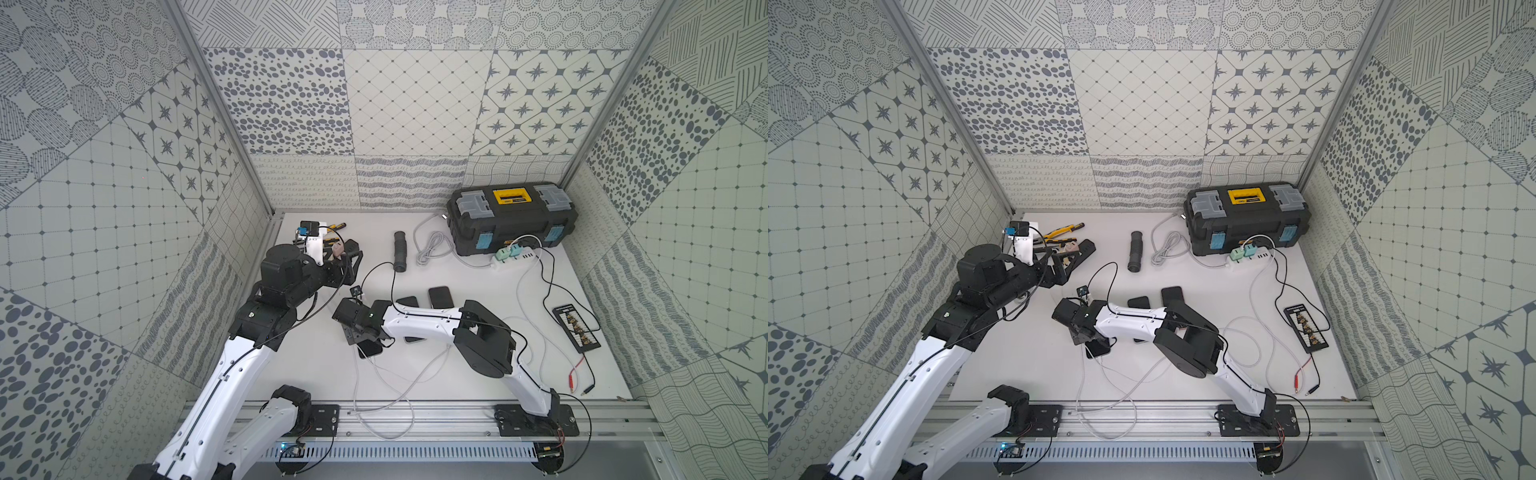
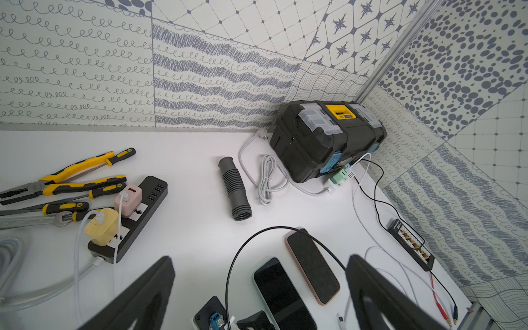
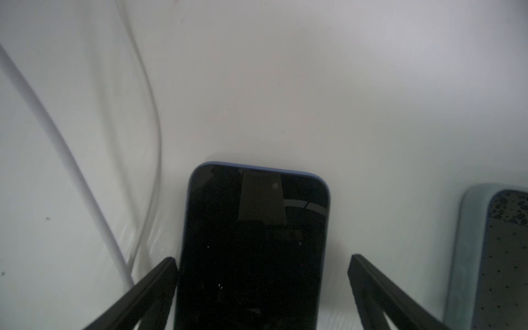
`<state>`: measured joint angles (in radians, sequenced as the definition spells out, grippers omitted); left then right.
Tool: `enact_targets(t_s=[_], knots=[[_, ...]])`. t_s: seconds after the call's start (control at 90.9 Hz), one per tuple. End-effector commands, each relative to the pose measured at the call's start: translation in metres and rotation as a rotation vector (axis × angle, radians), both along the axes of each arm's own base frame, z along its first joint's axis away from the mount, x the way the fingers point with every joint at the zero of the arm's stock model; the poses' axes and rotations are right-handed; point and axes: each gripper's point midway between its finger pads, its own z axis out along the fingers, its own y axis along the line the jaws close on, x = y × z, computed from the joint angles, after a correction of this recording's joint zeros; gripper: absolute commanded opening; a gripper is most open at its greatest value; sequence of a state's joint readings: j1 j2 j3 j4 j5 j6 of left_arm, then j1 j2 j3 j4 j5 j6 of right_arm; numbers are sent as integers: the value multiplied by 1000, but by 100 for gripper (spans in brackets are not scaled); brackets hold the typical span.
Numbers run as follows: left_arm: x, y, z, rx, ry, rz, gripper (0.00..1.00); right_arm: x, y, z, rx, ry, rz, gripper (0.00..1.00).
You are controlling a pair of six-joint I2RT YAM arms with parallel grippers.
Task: Unplug the charging cable from the phone
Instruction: Pick up the phone at the center of the board.
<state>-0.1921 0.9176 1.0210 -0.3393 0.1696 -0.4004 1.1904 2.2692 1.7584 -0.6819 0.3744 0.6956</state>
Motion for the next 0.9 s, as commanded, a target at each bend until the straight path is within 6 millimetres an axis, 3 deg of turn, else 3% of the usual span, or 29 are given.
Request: enact_targets(t_s=[0.0, 0.198, 0.891], knots=[[0, 7, -2, 25, -5, 20, 98, -1, 5, -5, -9, 3, 13, 97], [0, 7, -1, 25, -10, 25, 98, -3, 3, -9, -17, 6, 12, 97], [-1, 11, 0, 27, -15, 44, 98, 3, -6, -9, -22, 11, -6, 80]])
